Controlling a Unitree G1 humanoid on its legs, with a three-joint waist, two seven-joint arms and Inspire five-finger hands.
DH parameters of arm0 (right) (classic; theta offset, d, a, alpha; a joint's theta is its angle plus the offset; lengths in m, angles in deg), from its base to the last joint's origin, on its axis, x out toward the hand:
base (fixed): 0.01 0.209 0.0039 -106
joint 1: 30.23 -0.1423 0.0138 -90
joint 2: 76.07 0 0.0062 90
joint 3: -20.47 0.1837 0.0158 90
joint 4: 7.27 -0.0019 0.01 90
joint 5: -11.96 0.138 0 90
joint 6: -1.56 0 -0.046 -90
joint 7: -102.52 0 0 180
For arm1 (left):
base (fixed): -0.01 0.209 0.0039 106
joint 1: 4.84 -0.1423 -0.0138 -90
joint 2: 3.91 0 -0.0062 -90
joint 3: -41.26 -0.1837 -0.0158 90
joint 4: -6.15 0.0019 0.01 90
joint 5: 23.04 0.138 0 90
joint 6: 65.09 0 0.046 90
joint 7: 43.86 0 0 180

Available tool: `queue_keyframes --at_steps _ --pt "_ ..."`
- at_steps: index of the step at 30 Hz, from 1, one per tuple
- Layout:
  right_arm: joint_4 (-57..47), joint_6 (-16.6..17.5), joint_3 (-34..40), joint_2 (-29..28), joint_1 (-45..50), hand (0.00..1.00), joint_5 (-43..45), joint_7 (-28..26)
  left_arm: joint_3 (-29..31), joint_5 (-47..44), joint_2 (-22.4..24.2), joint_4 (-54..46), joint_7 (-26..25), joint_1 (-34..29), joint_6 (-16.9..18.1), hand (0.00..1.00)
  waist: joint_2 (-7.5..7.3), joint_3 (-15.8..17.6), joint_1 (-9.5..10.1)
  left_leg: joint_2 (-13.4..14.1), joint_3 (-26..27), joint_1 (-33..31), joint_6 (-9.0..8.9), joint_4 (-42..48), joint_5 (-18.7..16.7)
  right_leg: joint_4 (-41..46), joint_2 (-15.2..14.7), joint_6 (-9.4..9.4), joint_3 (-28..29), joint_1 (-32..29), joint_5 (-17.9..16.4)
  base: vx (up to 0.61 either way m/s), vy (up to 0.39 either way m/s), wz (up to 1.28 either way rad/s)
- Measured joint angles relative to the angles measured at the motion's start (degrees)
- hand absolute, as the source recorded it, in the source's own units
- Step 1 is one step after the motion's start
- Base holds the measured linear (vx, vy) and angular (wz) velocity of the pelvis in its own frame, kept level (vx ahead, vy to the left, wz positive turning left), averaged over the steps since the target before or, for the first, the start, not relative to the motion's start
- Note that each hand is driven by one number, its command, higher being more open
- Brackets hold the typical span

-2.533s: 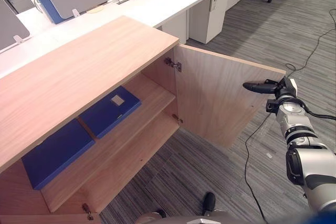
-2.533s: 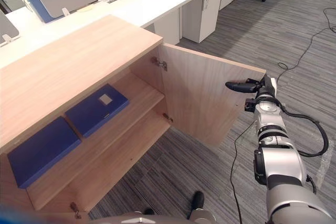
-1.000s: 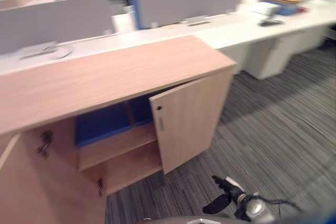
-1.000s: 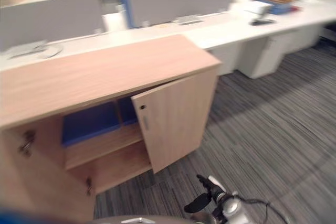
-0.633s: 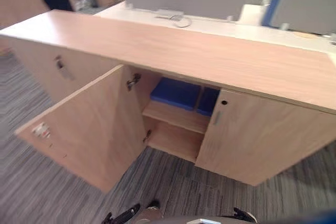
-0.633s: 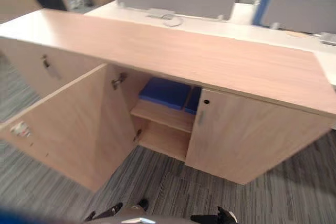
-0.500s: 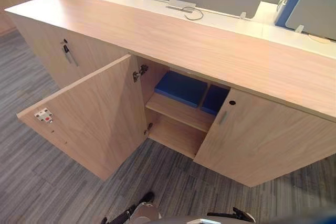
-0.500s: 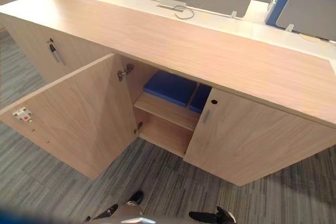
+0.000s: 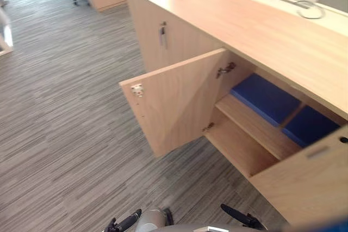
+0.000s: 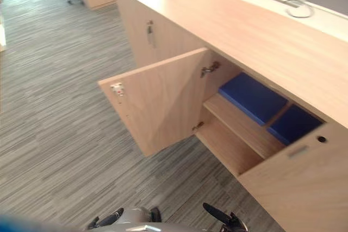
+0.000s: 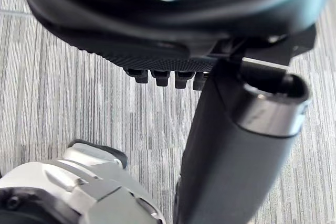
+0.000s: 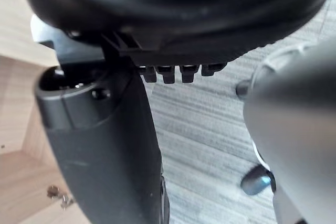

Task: Walk over to the cabinet, pick up the folder, carry it to the office cabinet, place the folder inside the office cabinet, then close the office cabinet door

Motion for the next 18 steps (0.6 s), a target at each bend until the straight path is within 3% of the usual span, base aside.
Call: queue_keyframes --at_steps 2,5,12,15,18 --pt "0.0 0.0 -0.1 0.0 -0.2 1.00 0.0 0.1 -1.9 0.1 -0.3 -1.7 0.2 -1.1 0.0 1.00 0.04 -0.6 -0.18 -1.6 -1.3 2.8 0.36 -7.3 3.7 -0.8 -0.4 1.23 -0.6 0.3 1.7 0.09 0.037 0.30" --pt "0.2 -0.1 -0.1 -0.2 -0.2 1.00 0.0 0.4 -1.9 -1.1 0.1 -6.7 0.6 -1.9 0.0 1.00 -0.27 -0.6 -0.20 -2.2 -2.2 5.5 0.34 -12.5 6.3 -1.1 -0.3 1.58 -1.1 1.0 2.8 0.06 0.027 0.14" --pt "0.1 -0.1 -2.4 -0.2 -0.1 1.00 -0.6 0.2 1.6 -5.9 0.5 -21.0 0.7 -2.0 -0.2 1.00 -0.88 -1.1 -1.04 -2.2 -1.5 7.1 0.17 -13.9 6.7 -1.4 -0.3 1.48 -0.7 1.5 3.3 0.02 0.016 -0.08" --pt "-0.1 -0.2 -2.4 0.2 -0.1 1.00 -0.7 -0.3 5.3 -6.4 0.0 -30.1 -0.3 -1.7 -0.1 1.00 -0.30 -0.9 -1.88 -2.0 -0.9 7.9 0.17 -13.9 6.7 -2.0 -0.1 1.46 -0.3 2.2 3.5 -0.01 -0.013 -0.11" --pt "-0.2 -0.3 -2.5 0.6 -0.1 1.00 -0.8 -0.9 7.3 -4.6 -1.7 -32.8 -0.8 0.2 -0.1 1.00 0.29 -0.9 -1.93 -1.8 0.3 8.0 0.16 -14.2 6.7 -3.0 0.1 1.46 0.7 2.2 3.5 -0.03 -0.009 -0.27"
